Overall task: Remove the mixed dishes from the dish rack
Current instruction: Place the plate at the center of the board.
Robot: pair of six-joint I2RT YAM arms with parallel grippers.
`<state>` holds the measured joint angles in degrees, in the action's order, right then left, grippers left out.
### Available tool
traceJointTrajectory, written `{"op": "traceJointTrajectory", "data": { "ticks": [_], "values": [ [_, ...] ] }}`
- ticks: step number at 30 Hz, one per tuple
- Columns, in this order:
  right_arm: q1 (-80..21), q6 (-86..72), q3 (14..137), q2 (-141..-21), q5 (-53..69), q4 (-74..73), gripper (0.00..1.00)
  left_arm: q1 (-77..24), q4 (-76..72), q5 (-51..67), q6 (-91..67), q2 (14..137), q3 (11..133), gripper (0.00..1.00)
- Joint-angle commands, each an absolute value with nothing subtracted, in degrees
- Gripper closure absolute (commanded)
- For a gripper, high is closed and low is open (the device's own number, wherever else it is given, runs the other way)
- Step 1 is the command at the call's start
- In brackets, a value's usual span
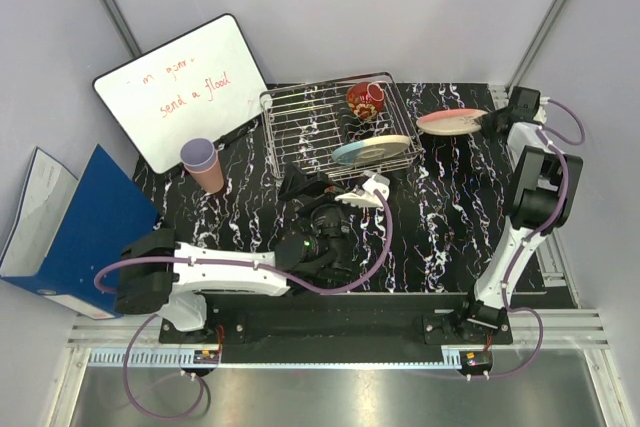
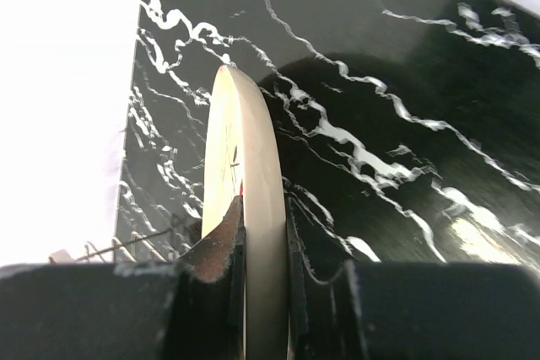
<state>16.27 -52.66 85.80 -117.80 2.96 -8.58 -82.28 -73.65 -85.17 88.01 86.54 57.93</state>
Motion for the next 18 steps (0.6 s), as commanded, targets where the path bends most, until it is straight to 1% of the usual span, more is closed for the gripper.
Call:
{"op": "traceJointTrajectory", "data": {
  "ticks": [1,5,7,14,15,18],
  "values": [
    [16.5,-51.9,91.8,-124.1,5.6,-16.6,1.0,-82.3,-95.5,-92.3,89.7,87.4,60.6,0.01],
    [16.5,-50.8,98.0,-128.8,6.3,-22.8,1.0,-82.3,-95.5,-92.8,90.0,88.0,60.7,0.01],
    [16.5,-50.0,100.1,-129.4,5.9,-24.6,1.0,-82.3,-95.5,-93.1,90.3,88.4,61.0,0.01],
    [16.5,-48.6,99.5,-127.5,5.4,-24.4,1.0,-82.4,-95.5,-92.9,90.4,89.5,62.2,0.01],
    [16.5,-48.4,99.2,-127.4,5.5,-24.5,0.98,-82.4,-95.5,-92.8,90.5,89.6,62.3,0.01],
    [16.5,-48.2,98.3,-126.8,5.2,-24.4,0.95,-82.4,-95.5,-93.0,90.8,89.6,62.6,0.01]
  ]
}}
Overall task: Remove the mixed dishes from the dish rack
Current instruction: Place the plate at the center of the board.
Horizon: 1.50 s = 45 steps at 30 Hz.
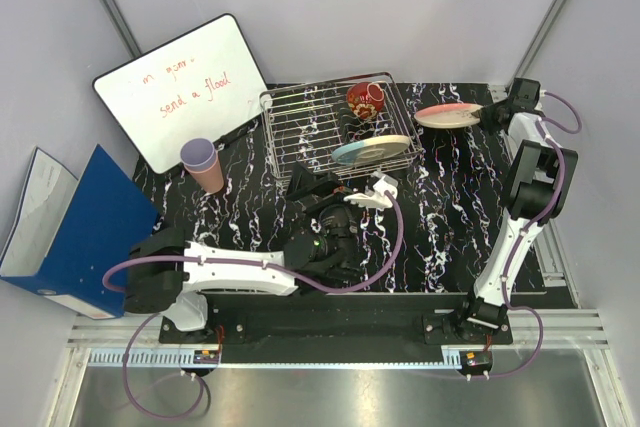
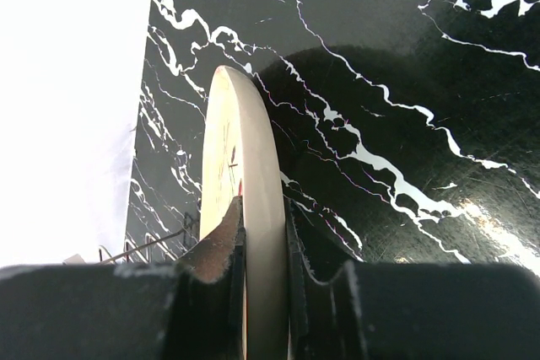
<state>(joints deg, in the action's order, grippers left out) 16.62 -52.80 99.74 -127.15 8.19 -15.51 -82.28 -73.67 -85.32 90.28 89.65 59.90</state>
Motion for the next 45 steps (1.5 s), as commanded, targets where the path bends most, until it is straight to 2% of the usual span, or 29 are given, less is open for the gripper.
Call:
{"op": "traceJointTrajectory", "data": {
  "ticks": [1,17,21,34,35,41,45],
  "values": [
    [16.5,-48.2,98.1,-126.8,5.2,-24.5,0.93,-82.4,-95.5,-93.1,90.7,89.6,62.6,0.01],
    [15.8,-53.3,88.2,-123.6,11.9,-24.5,0.9,-84.7,-95.5,-94.0,91.1,89.1,63.3,0.01],
    [15.6,-53.5,86.5,-123.6,12.7,-23.3,0.75,-85.4,-95.5,-94.5,90.7,88.6,62.6,0.01],
    [15.7,-54.4,87.5,-128.1,14.3,-21.4,0.6,-85.7,-95.5,-94.7,90.8,88.9,61.5,0.01],
    [15.7,-54.6,87.7,-128.4,14.4,-21.4,0.54,-85.7,-95.6,-94.7,90.9,89.2,61.7,0.01],
    [15.9,-55.9,89.7,-130.7,15.6,-21.4,0.35,-85.7,-95.5,-94.5,91.3,90.4,62.5,0.01],
    [16.0,-57.7,91.5,-132.4,16.8,-21.4,0.3,-85.7,-95.5,-94.6,91.5,90.4,62.6,0.01]
  ]
}}
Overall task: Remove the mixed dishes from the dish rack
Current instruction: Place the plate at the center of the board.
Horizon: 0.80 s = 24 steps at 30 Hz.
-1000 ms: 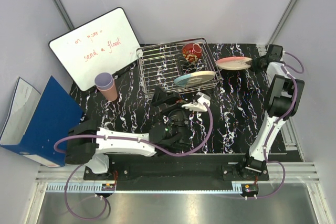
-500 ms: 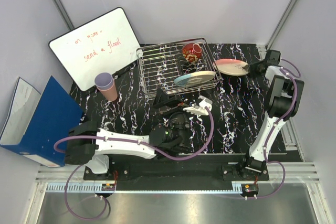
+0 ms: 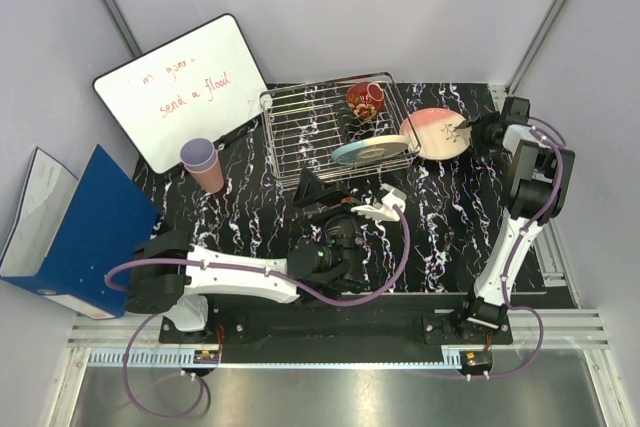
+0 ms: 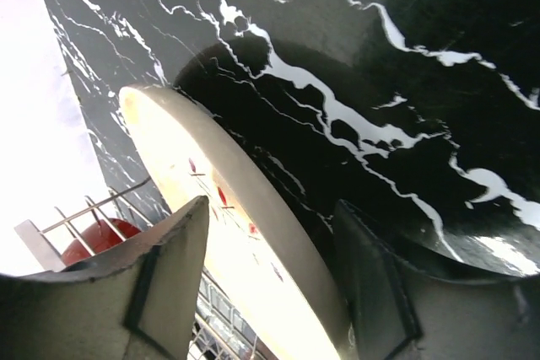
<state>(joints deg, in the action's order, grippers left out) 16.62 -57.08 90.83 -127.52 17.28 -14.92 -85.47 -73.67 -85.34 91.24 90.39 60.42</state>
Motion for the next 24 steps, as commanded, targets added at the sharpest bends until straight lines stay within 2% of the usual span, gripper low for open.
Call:
{"op": "traceJointTrajectory", "data": {
  "ticks": [1,6,14,24],
  "values": [
    [16.1,-58.3,92.6,-132.6,16.9,-21.5,0.3,-85.7,-95.5,-94.7,91.6,90.5,62.7,0.01],
    [16.3,-62.7,95.8,-135.0,19.3,-20.7,0.3,-85.8,-95.5,-94.9,92.8,91.2,63.5,0.01],
    [16.7,-66.6,92.8,-133.2,18.3,-15.2,0.29,-85.8,-95.6,-96.0,93.8,91.1,63.4,0.01],
    [17.8,-61.7,81.2,-122.0,12.5,-14.9,0.27,-86.7,-95.5,-96.8,95.1,92.1,64.3,0.01]
  ]
}}
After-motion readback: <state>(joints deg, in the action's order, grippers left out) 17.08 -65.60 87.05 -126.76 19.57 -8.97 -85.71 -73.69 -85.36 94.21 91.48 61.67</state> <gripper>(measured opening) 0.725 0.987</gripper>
